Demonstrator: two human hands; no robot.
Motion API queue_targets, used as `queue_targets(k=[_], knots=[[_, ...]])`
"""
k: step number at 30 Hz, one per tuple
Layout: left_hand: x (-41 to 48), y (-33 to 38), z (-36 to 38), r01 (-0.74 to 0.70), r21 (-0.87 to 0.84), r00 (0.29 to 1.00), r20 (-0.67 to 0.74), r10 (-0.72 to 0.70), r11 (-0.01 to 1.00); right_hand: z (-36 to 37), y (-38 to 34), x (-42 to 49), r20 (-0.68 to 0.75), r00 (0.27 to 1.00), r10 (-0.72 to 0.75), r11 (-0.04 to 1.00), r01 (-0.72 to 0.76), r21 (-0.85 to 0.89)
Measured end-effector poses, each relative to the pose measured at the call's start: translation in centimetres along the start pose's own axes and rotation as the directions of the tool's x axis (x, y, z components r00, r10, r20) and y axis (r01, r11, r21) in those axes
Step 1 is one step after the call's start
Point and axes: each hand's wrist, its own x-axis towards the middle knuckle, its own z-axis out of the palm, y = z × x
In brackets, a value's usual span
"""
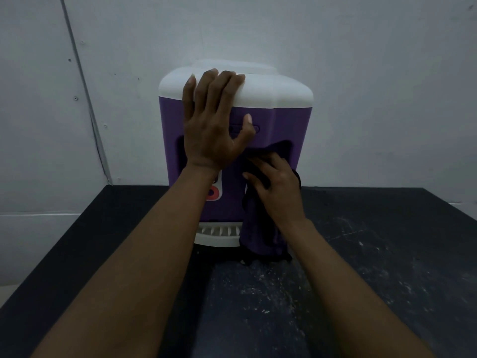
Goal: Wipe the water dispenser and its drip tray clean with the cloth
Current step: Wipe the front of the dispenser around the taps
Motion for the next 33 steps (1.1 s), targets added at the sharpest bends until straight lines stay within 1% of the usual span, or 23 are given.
queue_targets(k=[2, 4, 6, 8, 10, 12, 17, 20, 23, 25, 28, 33], knots=[[0.0, 0.1, 0.0, -0.001, -0.001, 1.000, -0.002, 0.001, 1.000, -0.6, 0.3, 0.3, 0.058, 0.998, -0.037, 0.996, 0.041, -0.076], [0.0, 0.1, -0.1, -0.003, -0.002, 1.000, 0.001, 0.003, 1.000, -0.9, 0.3, 0.3, 0.086, 0.995, -0.058, 0.987, 0.070, -0.142], [0.0, 0.0, -0.1, -0.006, 0.000, 1.000, 0.005, 0.006, 1.000, -0.9, 0.2, 0.2, 0.073, 0.995, -0.073, 0.976, 0.086, -0.198], [0.0, 0.0, -0.1, -0.007, 0.005, 1.000, 0.010, 0.007, 1.000, -0.7, 0.1, 0.0, 0.034, 0.995, -0.093, 0.978, 0.098, -0.184], [0.0, -0.1, -0.1, -0.008, 0.003, 1.000, 0.015, 0.007, 1.000, -0.5, 0.2, 0.0, -0.050, 0.994, -0.094, 0.992, 0.090, -0.087], [0.0, 0.0, -0.1, -0.010, 0.008, 1.000, 0.017, 0.010, 1.000, -0.4, 0.3, 0.1, -0.129, 0.990, -0.054, 0.998, 0.056, 0.011], [0.0, 0.0, -0.1, -0.006, 0.007, 1.000, 0.013, 0.005, 1.000, 0.2, 0.2, -0.5, -0.179, 0.974, 0.137, 0.968, -0.094, 0.232], [0.0, 0.1, -0.2, -0.007, 0.007, 1.000, 0.008, 0.007, 1.000, 0.6, 0.0, -0.9, -0.150, 0.945, 0.290, 0.894, -0.211, 0.396], [0.0, 0.1, -0.2, -0.002, 0.007, 1.000, 0.004, 0.002, 1.000, 0.6, 0.0, -1.0, -0.121, 0.908, 0.400, 0.821, -0.297, 0.487], [0.1, 0.2, -0.2, -0.003, 0.010, 1.000, 0.000, 0.003, 1.000, 0.7, 0.0, -1.2, -0.110, 0.888, 0.446, 0.775, -0.322, 0.544], [0.1, 0.2, -0.2, -0.003, 0.009, 1.000, 0.000, 0.003, 1.000, 1.2, -0.2, -1.7, -0.135, 0.856, 0.499, 0.730, -0.332, 0.598], [0.1, 0.2, -0.3, 0.000, 0.003, 1.000, 0.001, 0.000, 1.000, 2.5, -0.5, -3.1, -0.125, 0.790, 0.601, 0.606, -0.349, 0.715]])
